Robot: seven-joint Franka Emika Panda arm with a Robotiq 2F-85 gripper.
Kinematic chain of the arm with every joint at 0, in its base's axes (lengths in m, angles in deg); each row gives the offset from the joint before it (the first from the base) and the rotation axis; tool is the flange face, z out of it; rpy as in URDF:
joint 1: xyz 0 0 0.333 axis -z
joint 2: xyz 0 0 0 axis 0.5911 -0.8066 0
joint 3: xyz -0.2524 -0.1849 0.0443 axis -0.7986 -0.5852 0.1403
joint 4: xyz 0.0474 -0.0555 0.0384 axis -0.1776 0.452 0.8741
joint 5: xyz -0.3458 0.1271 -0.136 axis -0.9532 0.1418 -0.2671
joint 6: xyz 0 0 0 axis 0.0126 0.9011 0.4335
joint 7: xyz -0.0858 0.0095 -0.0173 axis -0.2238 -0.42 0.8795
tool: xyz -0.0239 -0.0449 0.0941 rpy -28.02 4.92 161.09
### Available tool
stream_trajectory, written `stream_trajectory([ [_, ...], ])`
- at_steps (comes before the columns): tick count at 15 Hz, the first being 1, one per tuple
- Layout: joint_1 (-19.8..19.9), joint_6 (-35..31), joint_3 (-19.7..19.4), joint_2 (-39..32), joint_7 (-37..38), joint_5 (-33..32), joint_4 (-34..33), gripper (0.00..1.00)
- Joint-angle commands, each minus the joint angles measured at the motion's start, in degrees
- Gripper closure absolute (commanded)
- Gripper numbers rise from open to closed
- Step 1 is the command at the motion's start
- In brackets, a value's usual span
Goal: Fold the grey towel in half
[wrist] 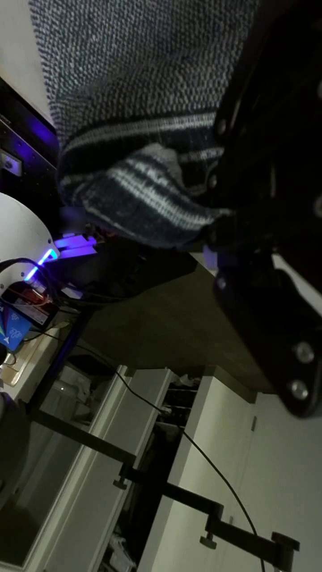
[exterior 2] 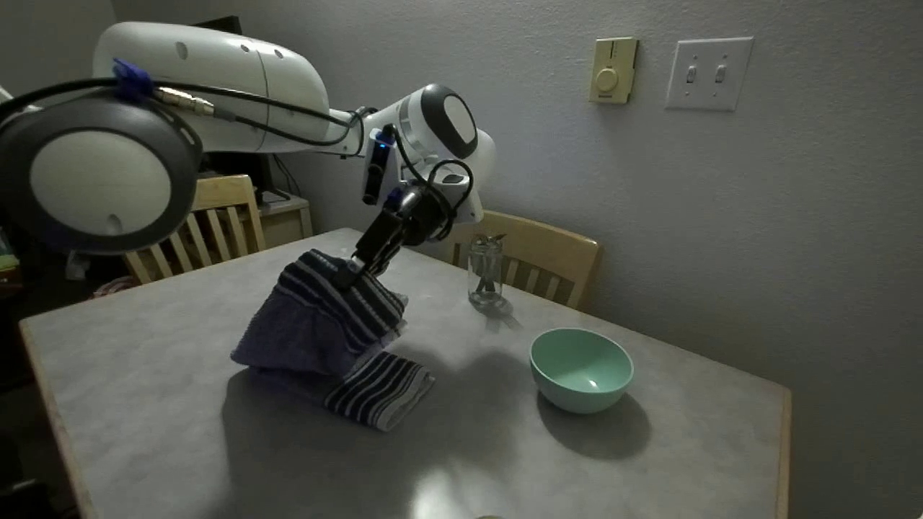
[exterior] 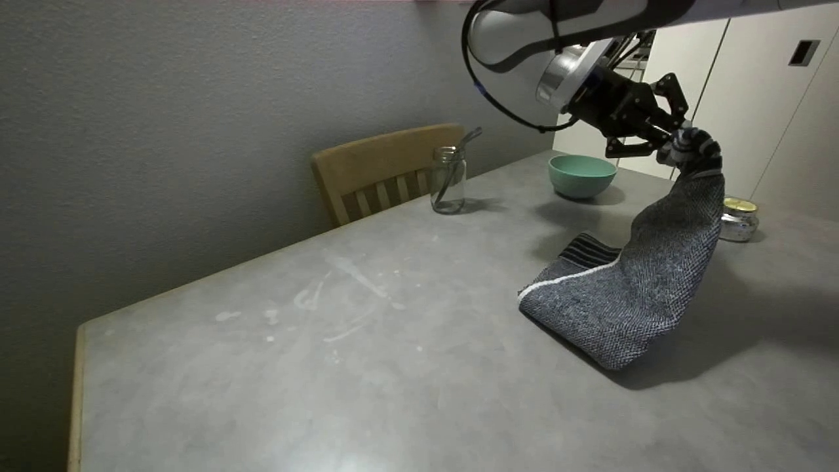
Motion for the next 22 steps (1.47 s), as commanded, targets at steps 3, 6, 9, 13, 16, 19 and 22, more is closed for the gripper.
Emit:
stream_trajectory([
  [3,-7.3,-3.2,-6.4,2.9,-6.3,-6.0,0.1,0.98],
  [6,-7.7,-7.0,-8.0,3.5,-6.8,-7.4,-0.2,0.98],
  [9,-5.8,-8.7,-8.3,4.3,-6.7,-6.4,-0.1,0.98],
  [13,-2.5,-10.0,-8.4,4.4,-5.6,-5.5,0.1,0.98],
  [16,-0.4,-10.8,-8.7,4.4,-5.9,-5.8,0.3,0.74],
  [19,1.2,-10.9,-8.3,4.3,-5.7,-5.0,0.3,0.52],
  [22,1.6,-10.8,-8.2,4.2,-5.6,-4.5,0.4,0.3],
])
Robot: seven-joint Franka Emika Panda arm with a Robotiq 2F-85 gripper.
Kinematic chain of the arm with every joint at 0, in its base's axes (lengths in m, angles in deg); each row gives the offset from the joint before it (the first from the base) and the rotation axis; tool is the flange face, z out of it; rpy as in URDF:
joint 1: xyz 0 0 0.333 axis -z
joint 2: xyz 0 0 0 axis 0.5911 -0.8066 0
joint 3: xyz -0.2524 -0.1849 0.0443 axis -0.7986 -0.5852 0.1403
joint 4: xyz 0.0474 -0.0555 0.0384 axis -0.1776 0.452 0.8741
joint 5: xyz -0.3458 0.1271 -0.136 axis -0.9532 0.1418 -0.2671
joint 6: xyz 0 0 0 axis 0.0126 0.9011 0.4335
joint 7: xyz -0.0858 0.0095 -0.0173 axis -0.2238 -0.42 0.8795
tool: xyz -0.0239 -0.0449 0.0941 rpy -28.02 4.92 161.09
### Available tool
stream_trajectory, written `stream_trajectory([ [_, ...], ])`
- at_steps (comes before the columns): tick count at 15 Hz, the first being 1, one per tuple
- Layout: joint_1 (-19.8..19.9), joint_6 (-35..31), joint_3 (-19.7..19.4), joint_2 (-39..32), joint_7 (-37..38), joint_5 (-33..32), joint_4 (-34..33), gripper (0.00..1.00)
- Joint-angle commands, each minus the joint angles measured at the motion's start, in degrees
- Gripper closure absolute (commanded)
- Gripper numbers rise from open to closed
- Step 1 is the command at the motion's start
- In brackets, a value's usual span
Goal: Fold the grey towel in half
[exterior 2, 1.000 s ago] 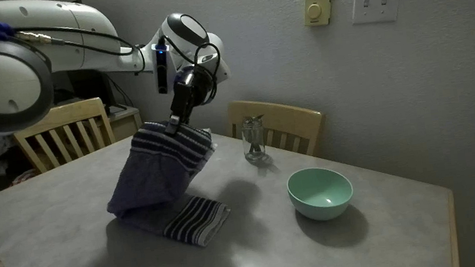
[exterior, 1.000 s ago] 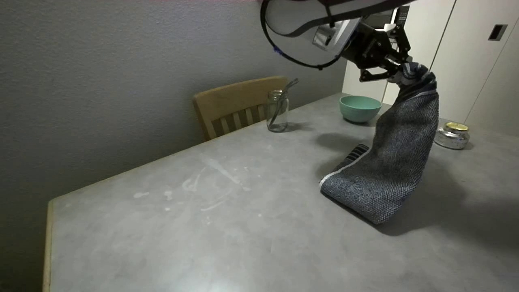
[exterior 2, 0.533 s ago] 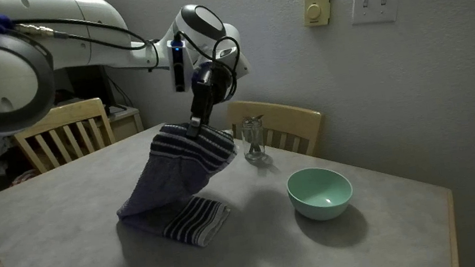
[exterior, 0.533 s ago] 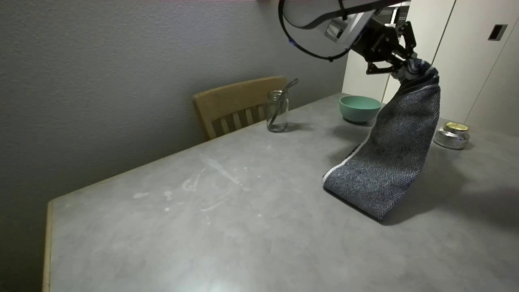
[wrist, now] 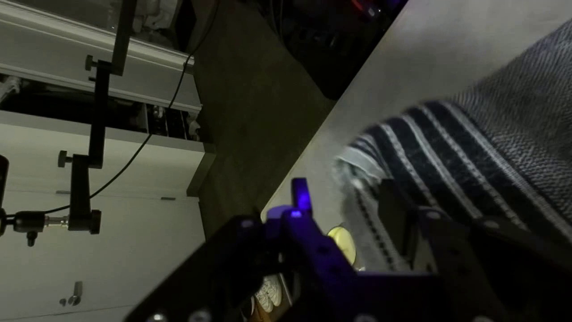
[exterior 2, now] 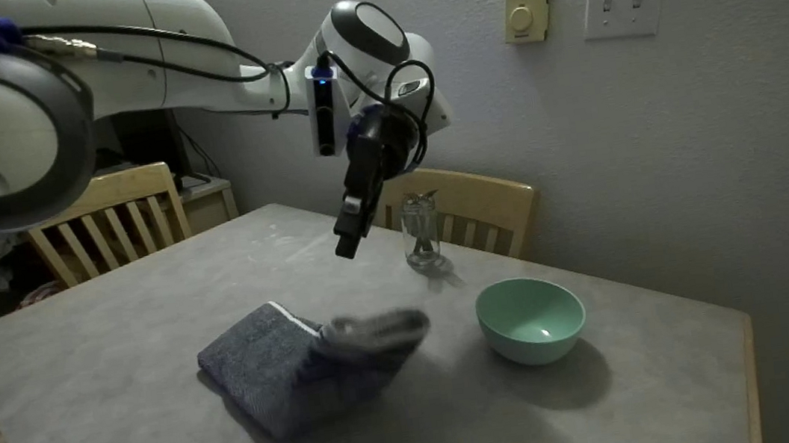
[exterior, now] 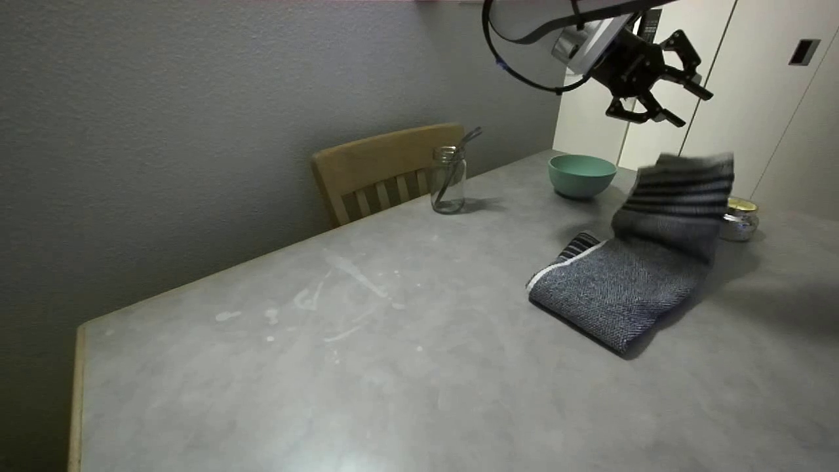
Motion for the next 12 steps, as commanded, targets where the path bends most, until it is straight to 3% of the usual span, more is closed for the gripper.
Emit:
stream_trajectory([
  [1,0.4,-0.5,-0.1,0.6,-0.5,1.8,0.6,0.23],
  [4,-0.2,-0.2,-0.3,0.5,0.1,2.0,0.6,0.01],
  [8,-1.4,1.3,-0.5,0.9,4.1,2.4,0.3,0.0],
  [12,-1.7,7.4,1.3,2.9,16.9,8.5,0.0,0.0],
])
